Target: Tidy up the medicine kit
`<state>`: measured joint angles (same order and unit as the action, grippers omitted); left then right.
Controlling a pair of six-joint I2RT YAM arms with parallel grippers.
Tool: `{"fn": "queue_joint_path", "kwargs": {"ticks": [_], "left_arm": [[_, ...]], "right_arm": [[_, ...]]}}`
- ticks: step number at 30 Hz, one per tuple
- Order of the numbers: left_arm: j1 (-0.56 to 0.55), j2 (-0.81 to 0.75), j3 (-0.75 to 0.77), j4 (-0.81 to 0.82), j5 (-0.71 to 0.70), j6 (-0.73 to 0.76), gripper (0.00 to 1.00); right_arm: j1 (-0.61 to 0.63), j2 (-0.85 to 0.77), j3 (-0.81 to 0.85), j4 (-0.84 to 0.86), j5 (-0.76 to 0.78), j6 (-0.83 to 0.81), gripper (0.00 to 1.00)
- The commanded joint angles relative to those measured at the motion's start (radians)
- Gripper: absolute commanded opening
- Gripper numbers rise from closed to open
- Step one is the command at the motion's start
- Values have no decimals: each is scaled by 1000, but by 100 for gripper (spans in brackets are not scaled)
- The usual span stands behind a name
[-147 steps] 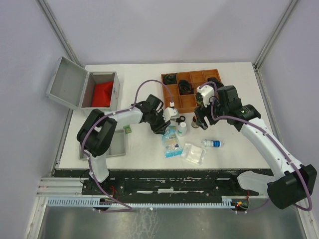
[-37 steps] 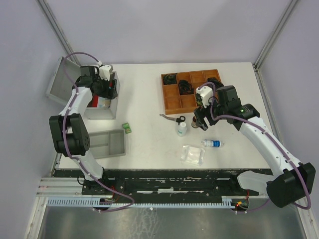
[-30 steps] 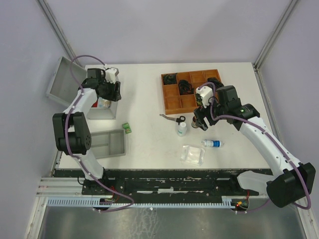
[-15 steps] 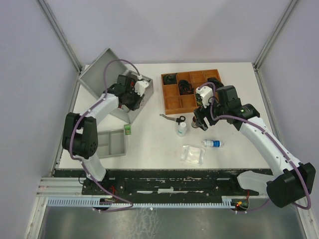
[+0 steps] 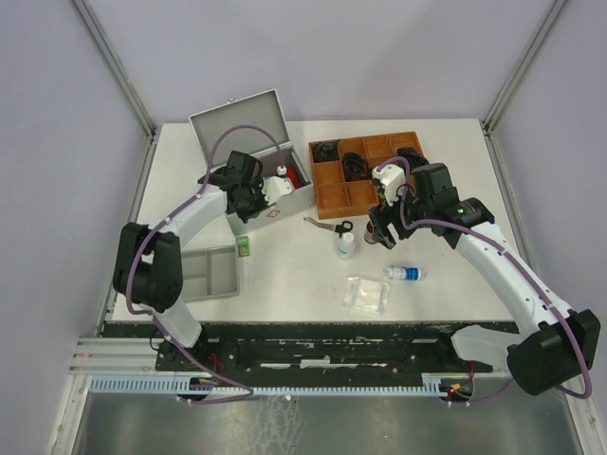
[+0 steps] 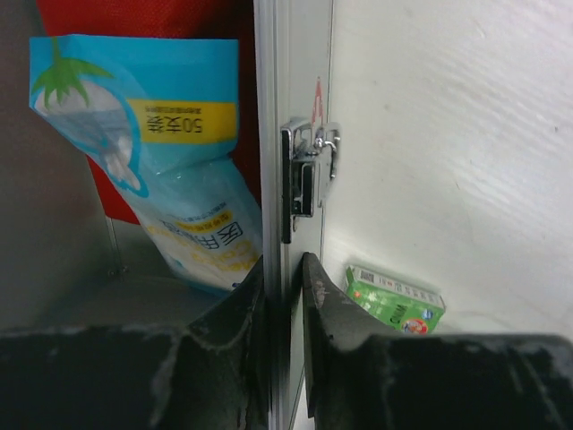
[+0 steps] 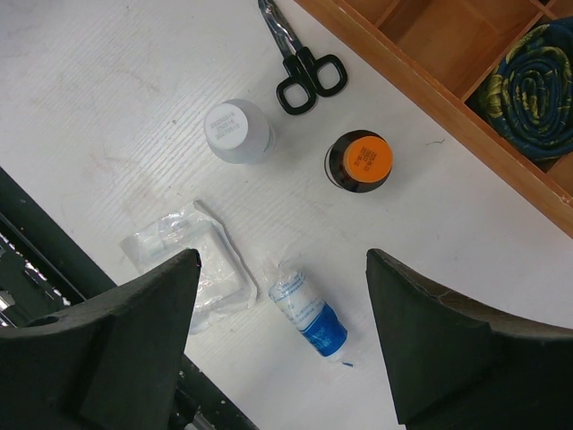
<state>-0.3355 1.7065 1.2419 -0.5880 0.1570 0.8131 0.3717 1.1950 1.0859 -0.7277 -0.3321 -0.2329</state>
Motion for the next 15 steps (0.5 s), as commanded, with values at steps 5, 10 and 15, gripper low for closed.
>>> {"fn": "queue_joint_path", "kwargs": {"ticks": [5,10,15], "left_arm": [[25,-59,-45,-71,-101,258,16],[55,-32,6,-68,-64,268,27],[81,19,80,-88,-51,266,42]], "right_arm": [[-2,-7,-11,13,2,-39,84],[-3,-4,-5,-66,21,-135,83],[-4,-7,-51,-148,127,-303,83]]}}
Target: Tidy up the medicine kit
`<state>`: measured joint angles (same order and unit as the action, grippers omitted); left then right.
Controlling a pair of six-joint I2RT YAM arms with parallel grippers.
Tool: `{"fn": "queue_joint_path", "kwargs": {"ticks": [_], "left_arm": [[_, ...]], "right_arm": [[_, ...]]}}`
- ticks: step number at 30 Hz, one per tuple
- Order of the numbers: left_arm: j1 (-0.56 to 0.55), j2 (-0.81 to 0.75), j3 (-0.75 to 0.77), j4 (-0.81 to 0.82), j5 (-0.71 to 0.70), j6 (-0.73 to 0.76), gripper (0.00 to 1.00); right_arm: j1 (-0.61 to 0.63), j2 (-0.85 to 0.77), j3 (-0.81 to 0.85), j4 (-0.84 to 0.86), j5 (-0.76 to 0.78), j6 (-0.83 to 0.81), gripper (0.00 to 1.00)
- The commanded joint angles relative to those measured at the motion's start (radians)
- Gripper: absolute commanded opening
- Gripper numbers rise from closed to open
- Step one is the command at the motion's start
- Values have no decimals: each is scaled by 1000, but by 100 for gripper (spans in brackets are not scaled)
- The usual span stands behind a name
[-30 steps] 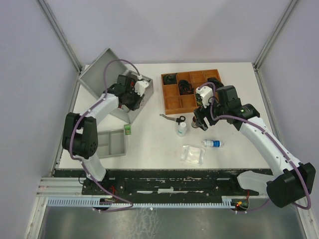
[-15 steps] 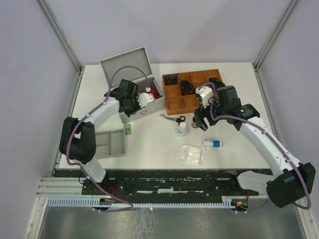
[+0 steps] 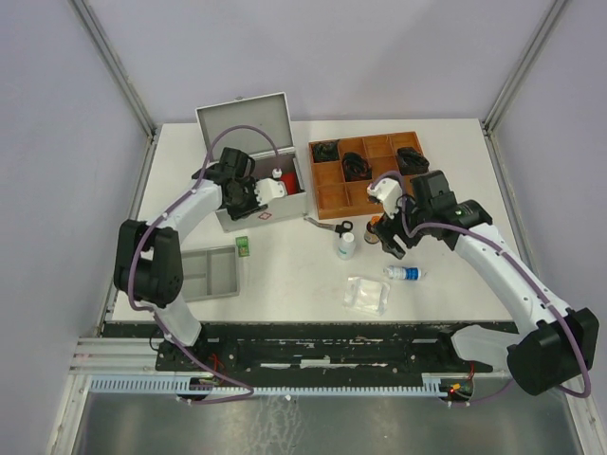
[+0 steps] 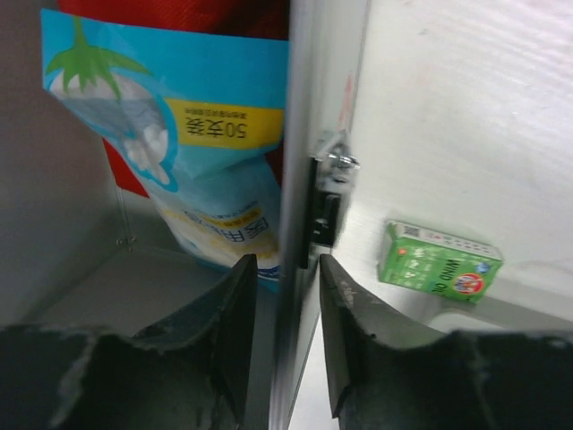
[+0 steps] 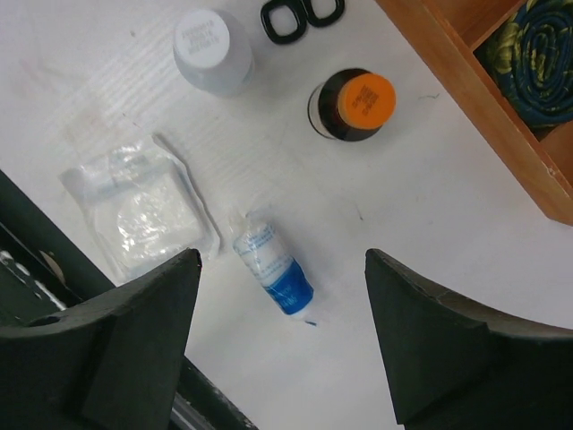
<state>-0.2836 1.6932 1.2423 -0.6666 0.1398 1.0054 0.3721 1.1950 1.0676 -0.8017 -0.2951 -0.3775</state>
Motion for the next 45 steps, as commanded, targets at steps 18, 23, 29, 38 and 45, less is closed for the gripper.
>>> {"fn": "queue_joint_path", "kwargs": {"ticks": [18,23,29,38,45], "left_arm": [[96,-272,-45,315,245,-291,90],[96,-405,-151,404,362,-403,93],[96,-479,-209,392,458,-456,94],[92,-555,-286,404,600,-464,93],[28,-595,-313,437,758,-457,92]], "right_arm": [[-10,139,-273,-29,197,-433,81],[-10,196,-292,31,194,-444,78],[-9,218,-320,88,190,-454,69],[-9,98,-272,-2,143,-457,35],[26,-36,-50,-244,-140,-394,31]]}}
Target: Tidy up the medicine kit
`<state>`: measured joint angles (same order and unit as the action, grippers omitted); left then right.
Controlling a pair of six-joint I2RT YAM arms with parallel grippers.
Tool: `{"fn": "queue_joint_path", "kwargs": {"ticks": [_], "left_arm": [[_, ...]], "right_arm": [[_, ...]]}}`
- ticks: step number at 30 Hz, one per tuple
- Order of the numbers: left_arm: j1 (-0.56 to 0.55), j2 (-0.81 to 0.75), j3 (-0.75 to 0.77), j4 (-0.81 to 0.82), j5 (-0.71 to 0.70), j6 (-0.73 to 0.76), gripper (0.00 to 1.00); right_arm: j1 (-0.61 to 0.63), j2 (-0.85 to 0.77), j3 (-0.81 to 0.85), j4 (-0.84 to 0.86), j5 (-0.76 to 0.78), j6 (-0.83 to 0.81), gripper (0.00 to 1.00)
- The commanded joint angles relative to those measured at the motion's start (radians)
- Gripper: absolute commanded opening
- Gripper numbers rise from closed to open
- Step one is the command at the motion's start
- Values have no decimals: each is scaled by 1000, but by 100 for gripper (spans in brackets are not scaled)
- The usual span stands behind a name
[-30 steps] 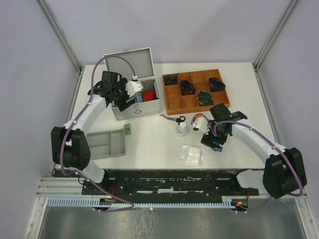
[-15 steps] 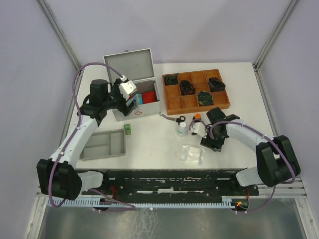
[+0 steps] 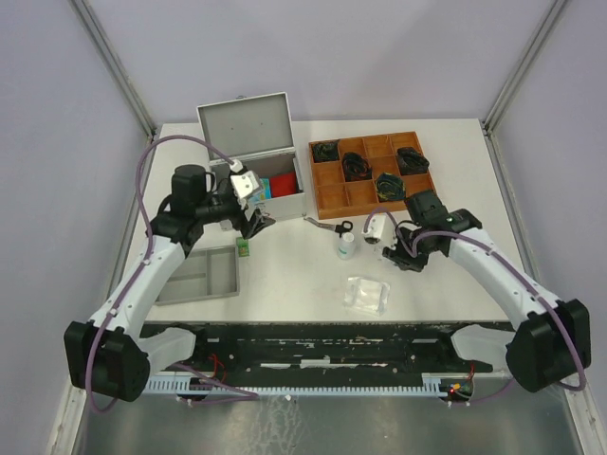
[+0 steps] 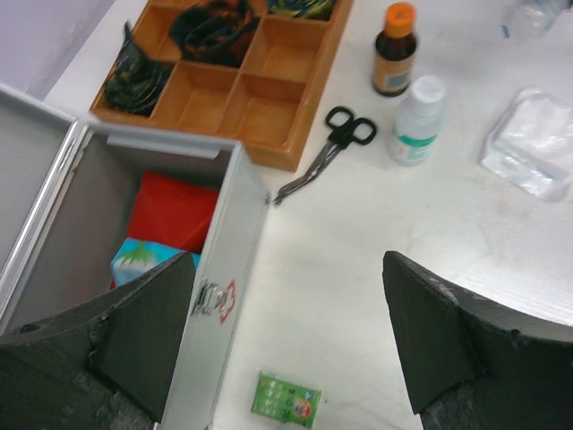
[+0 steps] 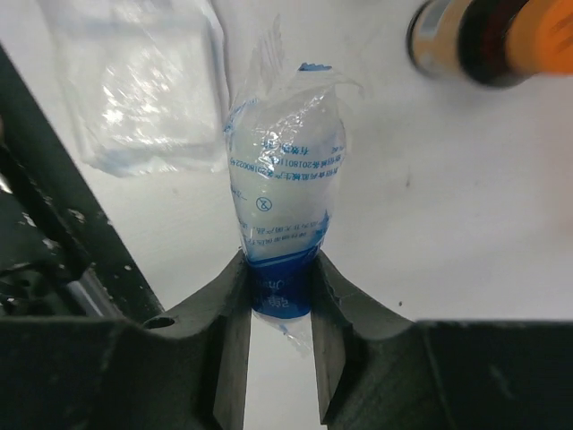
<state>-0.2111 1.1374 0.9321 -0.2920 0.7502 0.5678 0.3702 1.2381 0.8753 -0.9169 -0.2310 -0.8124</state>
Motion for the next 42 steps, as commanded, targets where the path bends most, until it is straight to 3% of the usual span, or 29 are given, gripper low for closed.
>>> {"fn": "queue_joint_path", "kwargs": {"ticks": [1,5,8,16,22,27,29,31,34,42], "left_arm": [[-59,-44,-1,62,172,-9,92],[-122,-22,39,61,272,-21,91],[-179,21,80,97,299,-124,91],[-294,54,11,415,242,-461,91],[-322,74,-21,427,241,-454,91],[-320,42,17,154,82,-214,91],[-315,19,5,108,14,-181,92],[-313,-3,-36,137,51,-171,93],[-313,17,-70,234,154,-246,92],[-312,64,-94,472,200,-529,81]], "right_arm": [[41,-86,173,-132,-235,61,31],[141,-80,287,-91,-271,166,31],[212,-66,331,6,-265,236,31],[295,9,397,123,-267,314,31],[312,17,342,210,-281,343,31],[311,50,312,286,-286,450,31],[312,59,292,332,-302,511,32],[315,58,262,402,-322,575,32],[322,67,239,491,-377,641,31],[326,55,184,595,-417,704,31]]}}
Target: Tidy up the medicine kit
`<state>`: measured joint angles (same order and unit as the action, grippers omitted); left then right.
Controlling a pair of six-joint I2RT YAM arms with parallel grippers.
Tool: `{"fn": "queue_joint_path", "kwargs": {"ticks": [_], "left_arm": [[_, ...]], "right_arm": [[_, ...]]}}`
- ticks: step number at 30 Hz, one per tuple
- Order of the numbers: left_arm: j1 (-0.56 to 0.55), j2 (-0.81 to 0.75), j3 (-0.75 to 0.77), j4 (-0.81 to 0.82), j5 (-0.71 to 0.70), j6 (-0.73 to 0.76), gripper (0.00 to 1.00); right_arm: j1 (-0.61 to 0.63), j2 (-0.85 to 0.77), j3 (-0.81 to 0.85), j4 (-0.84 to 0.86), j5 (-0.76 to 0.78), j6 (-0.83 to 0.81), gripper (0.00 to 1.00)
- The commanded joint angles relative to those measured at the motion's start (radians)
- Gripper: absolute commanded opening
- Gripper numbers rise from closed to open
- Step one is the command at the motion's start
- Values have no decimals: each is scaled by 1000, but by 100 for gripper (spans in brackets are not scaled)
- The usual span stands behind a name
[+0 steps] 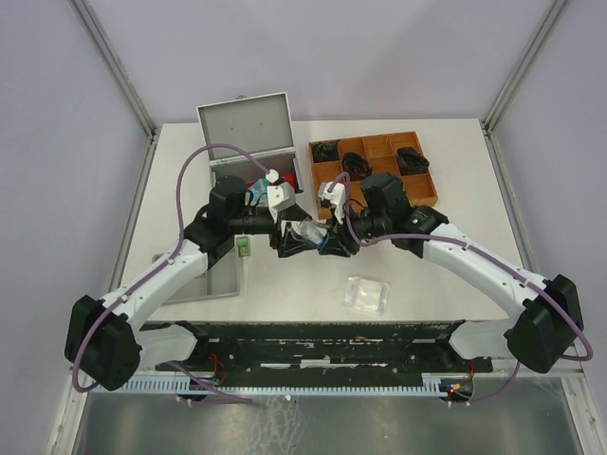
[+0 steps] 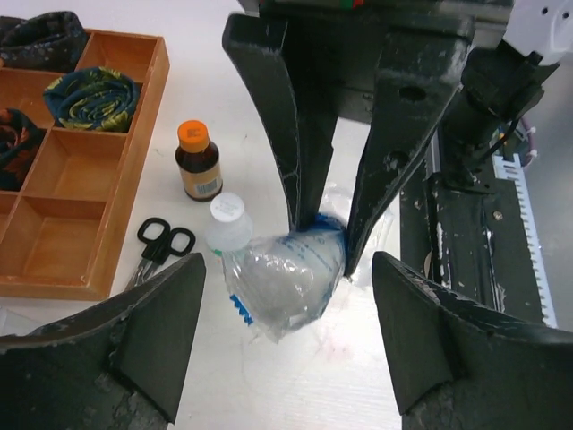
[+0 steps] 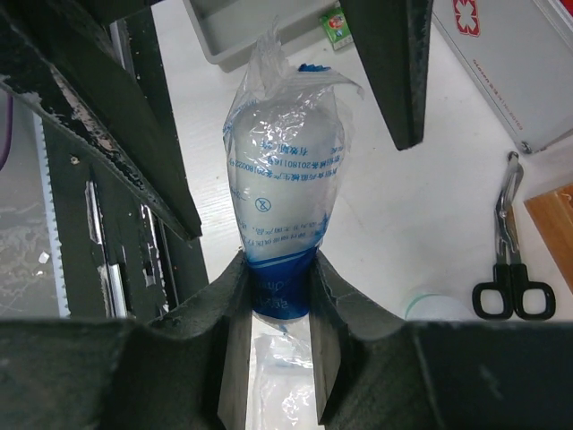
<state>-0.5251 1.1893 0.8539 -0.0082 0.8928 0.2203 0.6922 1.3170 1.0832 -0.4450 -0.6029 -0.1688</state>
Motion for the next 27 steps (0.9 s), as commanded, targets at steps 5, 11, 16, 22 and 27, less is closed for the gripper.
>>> {"fn": "queue_joint_path", "kwargs": {"ticks": [5,11,16,22,27], "left_arm": [[2,46,-38,251,110,-261,61],[2,61,-19,161,122,-198,38],[5,48,33,-19,109,-58,5],[19,42,163,-377,-59,204,3],[42,108,353,-780,-350,405,3]], "right_arm": [[5,-56,-65,165,-43,64,32],[6,-72,-77,174,-28,61,38],[4,-59,-47,113,10,44,57],[5,-60,-21,24,66,-16,79],[3,-83,-7,-47,89,-86,82]]}}
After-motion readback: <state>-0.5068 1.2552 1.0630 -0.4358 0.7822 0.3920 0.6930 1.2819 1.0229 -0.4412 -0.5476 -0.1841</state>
